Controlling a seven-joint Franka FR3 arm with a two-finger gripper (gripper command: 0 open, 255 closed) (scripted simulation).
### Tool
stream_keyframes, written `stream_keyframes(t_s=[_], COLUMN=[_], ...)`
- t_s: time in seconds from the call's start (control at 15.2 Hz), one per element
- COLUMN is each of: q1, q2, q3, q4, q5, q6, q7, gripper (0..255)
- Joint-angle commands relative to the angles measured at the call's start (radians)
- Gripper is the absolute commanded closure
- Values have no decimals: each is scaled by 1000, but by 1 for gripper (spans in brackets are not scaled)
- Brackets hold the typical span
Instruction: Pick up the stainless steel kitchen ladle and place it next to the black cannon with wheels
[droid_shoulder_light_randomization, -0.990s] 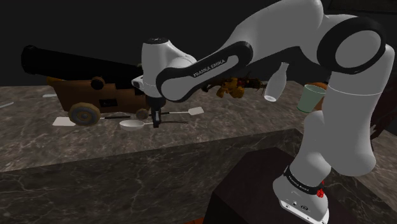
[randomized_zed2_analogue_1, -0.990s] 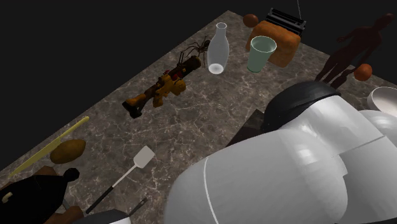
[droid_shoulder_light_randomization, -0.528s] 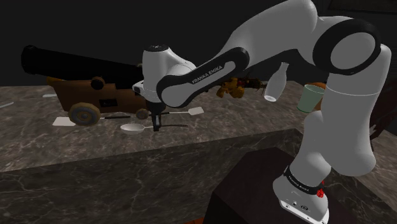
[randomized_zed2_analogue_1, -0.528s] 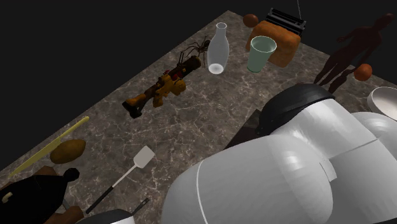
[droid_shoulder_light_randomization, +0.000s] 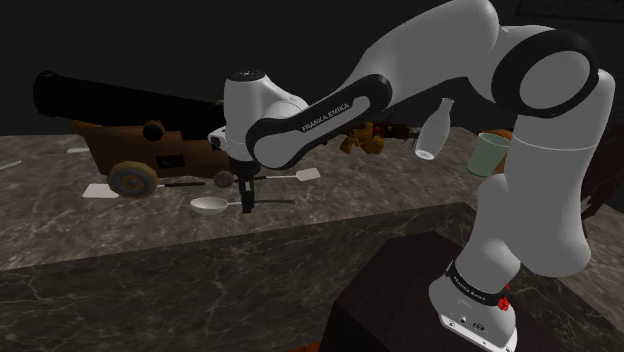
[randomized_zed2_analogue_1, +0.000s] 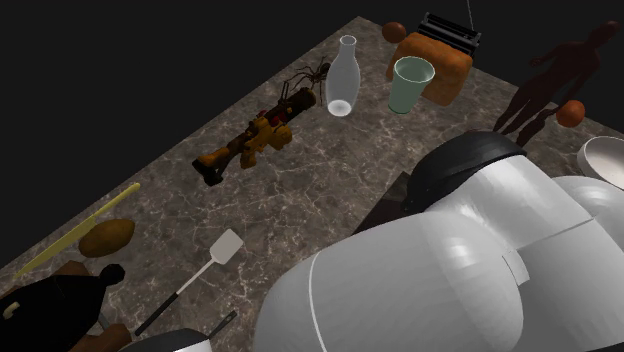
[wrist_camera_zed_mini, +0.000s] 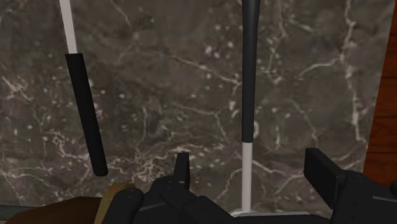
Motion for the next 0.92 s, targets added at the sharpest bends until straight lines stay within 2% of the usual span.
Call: stream_keyframes(t_s=[0.0, 0.07, 0.33, 0.86], q1=[0, 0, 7, 7], q2=[0, 0, -67, -67], q3=[0, 0, 3, 3], q4=[0, 0, 39, 39], q5=[0, 0, 0, 0], q6=[0, 0, -106, -106], q7=[0, 0, 0, 0], gripper=[0, 0, 0, 0])
